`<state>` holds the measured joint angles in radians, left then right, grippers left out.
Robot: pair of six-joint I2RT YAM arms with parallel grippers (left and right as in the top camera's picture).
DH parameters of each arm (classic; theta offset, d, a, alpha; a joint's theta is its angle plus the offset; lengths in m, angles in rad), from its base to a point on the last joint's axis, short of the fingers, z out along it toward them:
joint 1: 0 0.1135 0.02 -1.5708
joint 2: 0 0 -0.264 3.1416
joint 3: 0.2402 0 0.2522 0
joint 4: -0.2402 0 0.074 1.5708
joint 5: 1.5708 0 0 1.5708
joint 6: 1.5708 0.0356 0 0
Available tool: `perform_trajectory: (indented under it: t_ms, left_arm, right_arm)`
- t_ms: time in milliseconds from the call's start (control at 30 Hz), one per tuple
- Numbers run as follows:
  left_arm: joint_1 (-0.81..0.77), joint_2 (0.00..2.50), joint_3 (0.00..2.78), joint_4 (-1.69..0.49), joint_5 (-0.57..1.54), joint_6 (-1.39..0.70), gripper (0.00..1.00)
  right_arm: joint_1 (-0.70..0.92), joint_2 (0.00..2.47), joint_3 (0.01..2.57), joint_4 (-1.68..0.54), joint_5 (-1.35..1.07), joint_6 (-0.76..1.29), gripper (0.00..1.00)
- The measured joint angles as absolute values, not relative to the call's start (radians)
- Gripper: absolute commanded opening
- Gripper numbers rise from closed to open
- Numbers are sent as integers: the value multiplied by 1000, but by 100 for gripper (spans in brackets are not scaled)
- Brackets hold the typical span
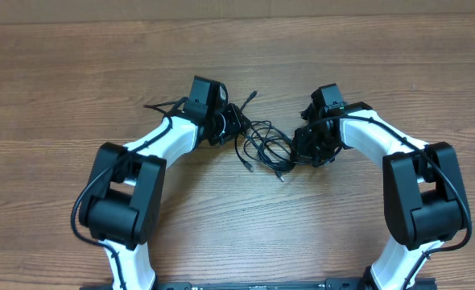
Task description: Untangle cables
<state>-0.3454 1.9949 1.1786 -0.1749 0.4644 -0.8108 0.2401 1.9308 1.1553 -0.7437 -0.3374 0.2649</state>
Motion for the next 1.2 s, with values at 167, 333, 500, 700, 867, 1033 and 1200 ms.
perform_trajectory:
  t_ms: [167,333,500,700,867,1033,1200]
  left_arm:
    - [-338,2043,1176,12,557,-802,4]
    - [-316,2038,1186,69,748,-777,4]
    - [-301,1951,1186,-46,853,-697,4]
    - [-315,1740,1186,-191,888,-562,4]
    - [-317,1581,1186,-253,891,-500,4]
    - [-321,1502,1182,-334,888,-461,4]
    - [-319,1423,1180,-435,870,-422,4]
  right_arm:
    - [240,1931,1155,-746,-337,262,4]
    - [240,1931,1155,-749,-336,238,4]
    - [236,1929,1155,-749,-337,231,4]
    - [236,1851,1147,-778,-343,231,4]
    - [236,1775,1147,-803,-366,232,4]
    - [239,1769,1149,-828,-342,262,4]
    - [238,1772,1148,-858,-223,296,4]
